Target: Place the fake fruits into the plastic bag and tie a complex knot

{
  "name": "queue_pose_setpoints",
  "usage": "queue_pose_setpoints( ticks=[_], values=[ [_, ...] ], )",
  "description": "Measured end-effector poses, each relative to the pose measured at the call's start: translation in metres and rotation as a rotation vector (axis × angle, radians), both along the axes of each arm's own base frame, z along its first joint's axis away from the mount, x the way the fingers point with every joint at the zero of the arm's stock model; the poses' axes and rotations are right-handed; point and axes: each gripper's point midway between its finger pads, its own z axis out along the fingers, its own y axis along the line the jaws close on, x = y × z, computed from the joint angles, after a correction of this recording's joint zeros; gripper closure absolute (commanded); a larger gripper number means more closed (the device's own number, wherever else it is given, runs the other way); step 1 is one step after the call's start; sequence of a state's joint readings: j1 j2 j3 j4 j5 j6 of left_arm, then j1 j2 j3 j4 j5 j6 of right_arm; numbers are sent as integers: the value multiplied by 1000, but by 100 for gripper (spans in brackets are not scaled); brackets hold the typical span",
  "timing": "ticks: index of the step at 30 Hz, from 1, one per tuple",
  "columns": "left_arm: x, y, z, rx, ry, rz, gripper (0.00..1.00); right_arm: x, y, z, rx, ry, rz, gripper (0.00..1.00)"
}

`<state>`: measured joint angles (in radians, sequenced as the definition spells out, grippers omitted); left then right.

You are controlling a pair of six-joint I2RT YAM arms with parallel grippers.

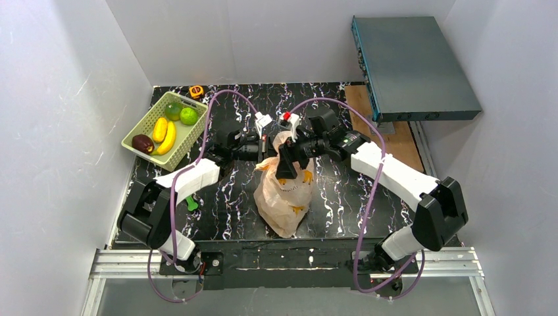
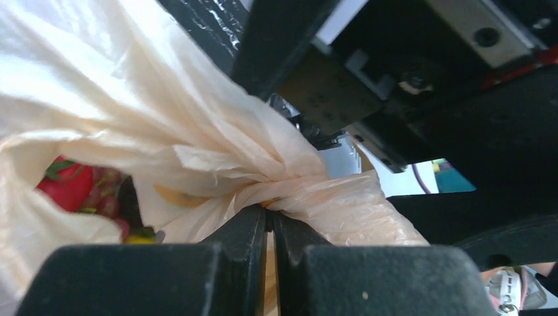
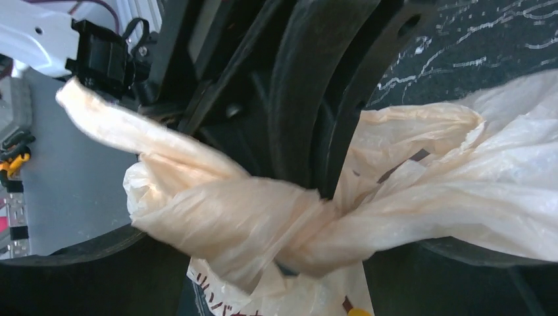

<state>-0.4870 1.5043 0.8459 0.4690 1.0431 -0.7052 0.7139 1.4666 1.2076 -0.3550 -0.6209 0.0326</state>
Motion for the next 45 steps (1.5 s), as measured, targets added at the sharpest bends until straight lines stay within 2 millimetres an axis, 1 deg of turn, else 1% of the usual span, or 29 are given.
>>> queue_pose_setpoints(
  ticks=[2, 7, 11, 14, 16, 20, 26, 28, 29, 30, 33, 34, 35, 37, 39, 42, 45],
  values=[
    [-2, -1, 7, -25, 4, -15, 100, 4, 6, 1, 16, 14, -2, 7],
    [-11, 2, 13, -48, 29, -68, 100, 4, 13, 8, 54, 34, -2, 5],
    [-18, 3, 16, -61, 45, -99, 100, 1, 18, 16, 92, 36, 24, 3],
    [-21, 0, 17, -81, 62, -124, 100, -2, 19, 19, 108, 41, 40, 2],
    [-20, -2, 13, -86, 86, -135, 100, -3, 19, 22, 111, 33, 41, 2],
    [-20, -4, 8, -85, 124, -147, 100, -2, 7, 27, 100, 16, 20, 2],
    [-23, -3, 7, -80, 113, -151, 100, 0, -19, 42, 64, -1, -38, 2],
    [-23, -3, 6, -77, 114, -152, 100, -1, -27, 46, 54, -5, -61, 8],
    [-23, -3, 6, -76, 114, -152, 100, -2, -32, 48, 48, -8, -75, 14],
    [-23, -3, 5, -75, 115, -152, 100, -3, -37, 51, 44, -13, -90, 21],
    [-23, -3, 5, -74, 112, -153, 100, -6, -50, 58, 36, -37, -128, 49],
    [-23, -3, 5, -74, 112, -153, 100, -7, -53, 59, 35, -44, -138, 54],
    [-23, -3, 5, -74, 112, -153, 100, -7, -56, 59, 33, -48, -145, 57],
    [-23, -3, 5, -76, 108, -153, 100, -11, -59, 55, 26, -34, -153, 55],
    [-23, -3, 6, -78, 105, -154, 100, -13, -58, 49, 20, -7, -147, 55],
    [-24, -4, 8, -85, 99, -161, 100, -10, -51, 38, 11, 41, -140, 55],
    [-27, -5, 9, -88, 94, -172, 100, -2, -41, 28, 11, 66, -136, 49]
  ],
)
